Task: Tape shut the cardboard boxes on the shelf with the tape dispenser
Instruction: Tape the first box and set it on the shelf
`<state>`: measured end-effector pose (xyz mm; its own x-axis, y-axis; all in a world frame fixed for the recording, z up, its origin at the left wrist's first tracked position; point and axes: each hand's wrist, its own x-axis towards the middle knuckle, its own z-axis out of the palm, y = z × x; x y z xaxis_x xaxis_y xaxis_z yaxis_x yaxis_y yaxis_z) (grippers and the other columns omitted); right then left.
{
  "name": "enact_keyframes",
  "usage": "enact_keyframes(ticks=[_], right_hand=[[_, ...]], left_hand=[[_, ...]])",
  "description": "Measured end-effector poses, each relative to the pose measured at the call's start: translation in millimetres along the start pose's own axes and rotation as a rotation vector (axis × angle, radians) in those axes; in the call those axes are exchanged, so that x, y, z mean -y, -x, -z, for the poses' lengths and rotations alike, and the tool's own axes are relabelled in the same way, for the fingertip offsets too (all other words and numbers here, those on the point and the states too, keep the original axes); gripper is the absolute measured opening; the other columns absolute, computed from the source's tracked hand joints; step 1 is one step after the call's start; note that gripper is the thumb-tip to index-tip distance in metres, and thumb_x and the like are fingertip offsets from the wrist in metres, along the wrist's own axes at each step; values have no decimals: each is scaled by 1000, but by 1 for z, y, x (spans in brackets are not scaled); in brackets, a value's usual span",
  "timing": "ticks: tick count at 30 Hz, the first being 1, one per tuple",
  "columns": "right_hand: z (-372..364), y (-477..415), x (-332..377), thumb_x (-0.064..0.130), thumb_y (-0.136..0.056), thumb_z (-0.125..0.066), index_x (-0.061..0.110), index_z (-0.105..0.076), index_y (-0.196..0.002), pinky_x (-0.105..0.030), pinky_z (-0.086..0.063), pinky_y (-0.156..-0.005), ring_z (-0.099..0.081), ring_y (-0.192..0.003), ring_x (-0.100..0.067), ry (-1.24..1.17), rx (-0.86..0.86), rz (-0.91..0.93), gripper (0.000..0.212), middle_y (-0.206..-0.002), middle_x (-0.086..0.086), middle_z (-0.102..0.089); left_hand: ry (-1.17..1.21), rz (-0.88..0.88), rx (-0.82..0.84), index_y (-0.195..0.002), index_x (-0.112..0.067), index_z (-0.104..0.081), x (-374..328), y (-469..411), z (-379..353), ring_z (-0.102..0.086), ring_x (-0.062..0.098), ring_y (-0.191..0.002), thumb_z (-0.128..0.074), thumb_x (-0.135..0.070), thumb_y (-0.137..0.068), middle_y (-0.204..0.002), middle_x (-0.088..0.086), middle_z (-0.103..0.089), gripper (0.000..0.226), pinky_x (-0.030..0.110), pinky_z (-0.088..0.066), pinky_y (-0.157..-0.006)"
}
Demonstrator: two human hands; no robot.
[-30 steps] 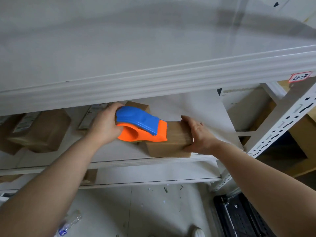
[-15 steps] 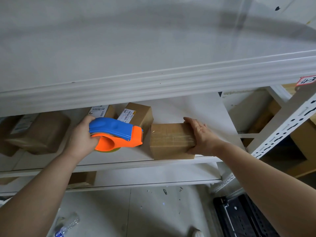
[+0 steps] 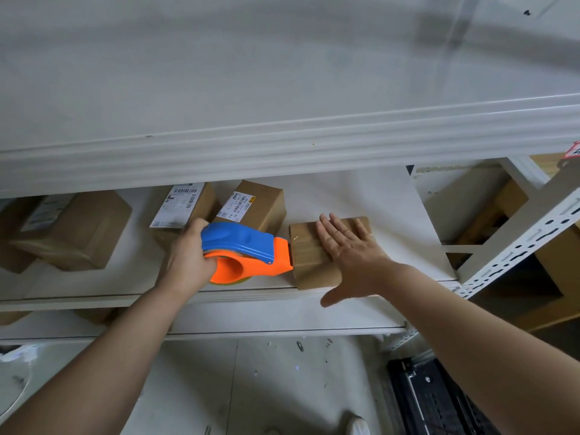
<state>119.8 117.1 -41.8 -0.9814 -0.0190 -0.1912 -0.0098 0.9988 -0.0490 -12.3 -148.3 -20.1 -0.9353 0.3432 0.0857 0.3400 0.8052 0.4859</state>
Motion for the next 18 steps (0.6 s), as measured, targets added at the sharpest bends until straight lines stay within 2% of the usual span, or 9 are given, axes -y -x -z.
enact_keyframes(ticks=[5, 7, 9, 11, 13, 16, 18], right_hand=[[6, -12, 25, 77, -67, -60, 9, 20, -149, -51, 11, -117, 26, -144, -24, 36, -2, 45, 134, -157, -9, 25], [5, -17, 34, 64, -71, -66, 8, 19, -149, -57, 8, -116, 23, -145, -29, 82, 31, 26, 129, -158, -11, 24], [9, -23, 30, 46, -80, -62, 10, 18, -150, -63, 5, -114, 20, -146, -29, 43, 14, -2, 112, -159, -11, 20], [12, -26, 23, 33, -84, -55, 13, 12, -152, -67, -2, -111, 4, -148, -25, 28, 8, 22, 97, -161, -5, 4], [9, -24, 11, 30, -84, -55, 17, 5, -153, -70, -9, -108, -11, -145, -22, 8, 9, 24, 93, -157, -1, -12], [6, -20, -4, 28, -83, -56, 21, -2, -153, -72, -11, -107, -16, -142, -21, -30, 2, 0, 88, -154, 1, -18], [6, -17, -10, 26, -83, -56, 22, -4, -153, -73, -11, -107, -16, -141, -21, -33, 12, -26, 88, -153, 1, -18]], left_hand=[[0, 32, 25, -109, -18, -47, -2, 5, -4, -58, 34, -84, -57, 3, -70, -90, 9, -61, 45, 44, -52, -70], [11, 31, 42, -108, -18, -47, -5, 10, -5, -58, 32, -83, -58, 3, -69, -89, 7, -61, 45, 42, -52, -70], [40, 19, 70, -107, -21, -47, -3, 13, -2, -58, 29, -85, -60, 2, -68, -89, 3, -60, 47, 40, -52, -72], [103, 12, 109, -109, -28, -46, 3, 15, 3, -59, 22, -90, -64, 1, -66, -95, -2, -58, 55, 39, -52, -78], [176, -24, 181, -118, -37, -43, 3, 19, 10, -59, 12, -97, -67, 0, -64, -104, -11, -56, 70, 33, -51, -84], [249, -142, 350, -130, -50, -36, -10, 27, 16, -56, -6, -104, -70, 0, -66, -114, -29, -49, 88, 13, -46, -85], [279, -207, 389, -133, -52, -35, -16, 30, 15, -55, -7, -108, -71, 0, -68, -120, -29, -50, 91, 11, -46, -86]])
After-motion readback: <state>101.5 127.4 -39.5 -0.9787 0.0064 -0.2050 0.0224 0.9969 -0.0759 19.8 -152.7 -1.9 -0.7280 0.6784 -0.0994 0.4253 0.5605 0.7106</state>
